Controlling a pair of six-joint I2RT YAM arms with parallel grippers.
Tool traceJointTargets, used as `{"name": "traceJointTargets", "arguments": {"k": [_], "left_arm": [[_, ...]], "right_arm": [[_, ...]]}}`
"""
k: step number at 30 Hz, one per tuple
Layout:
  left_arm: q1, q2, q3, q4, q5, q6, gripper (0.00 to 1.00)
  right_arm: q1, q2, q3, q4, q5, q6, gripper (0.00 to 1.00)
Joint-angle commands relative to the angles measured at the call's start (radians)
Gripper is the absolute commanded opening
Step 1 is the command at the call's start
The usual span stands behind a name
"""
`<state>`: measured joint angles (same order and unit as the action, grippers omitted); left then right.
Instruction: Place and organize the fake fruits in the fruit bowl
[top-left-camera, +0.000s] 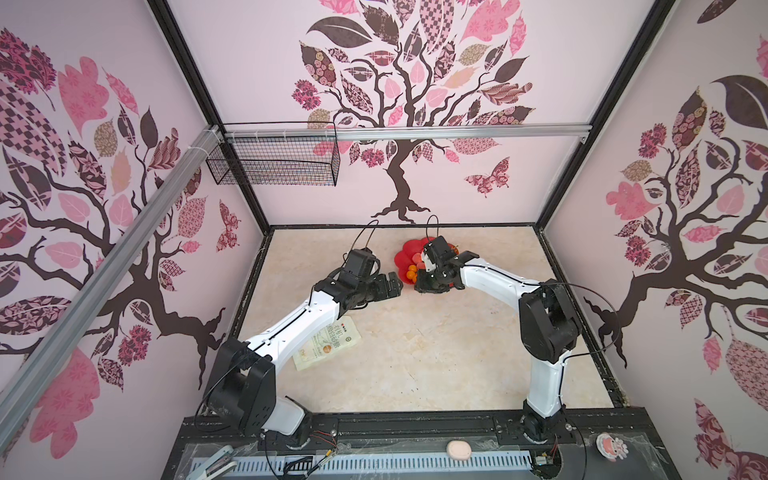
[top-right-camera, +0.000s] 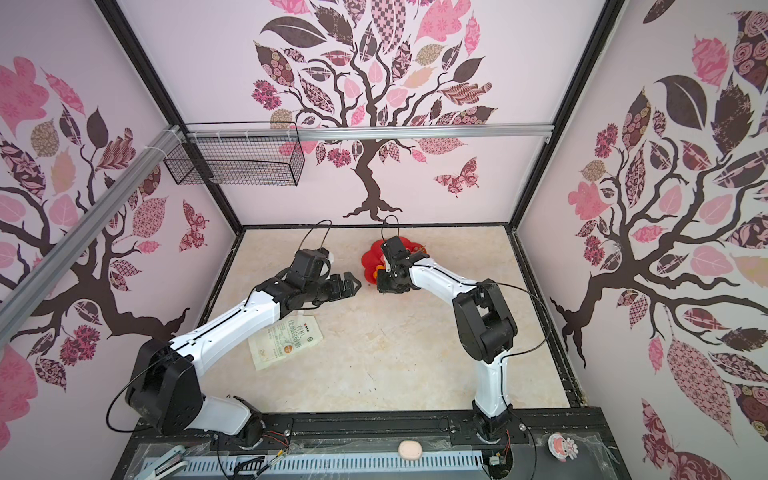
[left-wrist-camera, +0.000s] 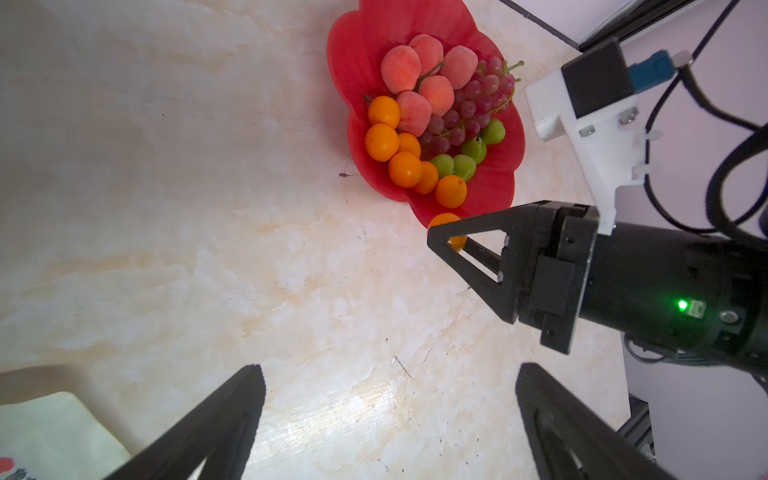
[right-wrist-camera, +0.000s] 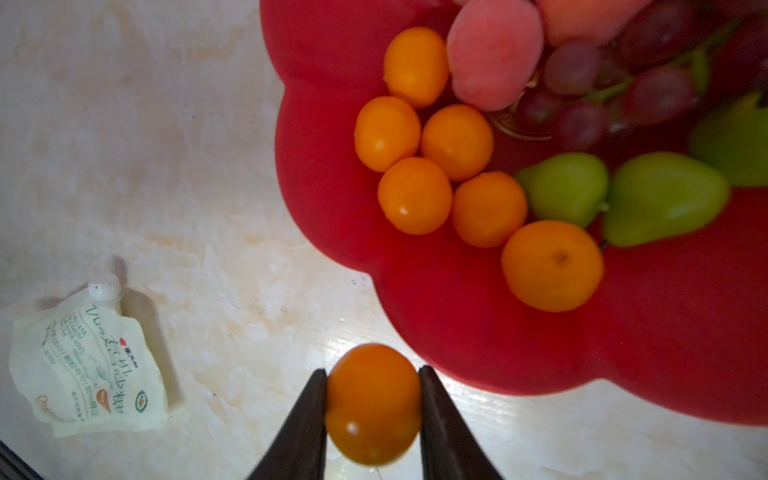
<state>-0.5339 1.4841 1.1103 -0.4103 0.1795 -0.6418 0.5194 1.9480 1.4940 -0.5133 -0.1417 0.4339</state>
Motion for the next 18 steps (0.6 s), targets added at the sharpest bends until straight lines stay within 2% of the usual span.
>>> {"name": "traceJointTargets", "arguments": {"k": [1, 18], "left_arm": [[-0.008, 0.013, 0.041, 0.045, 0.031, 0.015, 0.99], [-0.010, -0.010, -0.019, 0.057, 0.022, 0.003, 0.99]], "right_arm": [[-0.014, 0.013, 0.051, -0.029, 0.045, -0.020, 0.35], [-0.033, 0.107, 0.123, -0.066, 0.074, -0.034, 0.41]]}}
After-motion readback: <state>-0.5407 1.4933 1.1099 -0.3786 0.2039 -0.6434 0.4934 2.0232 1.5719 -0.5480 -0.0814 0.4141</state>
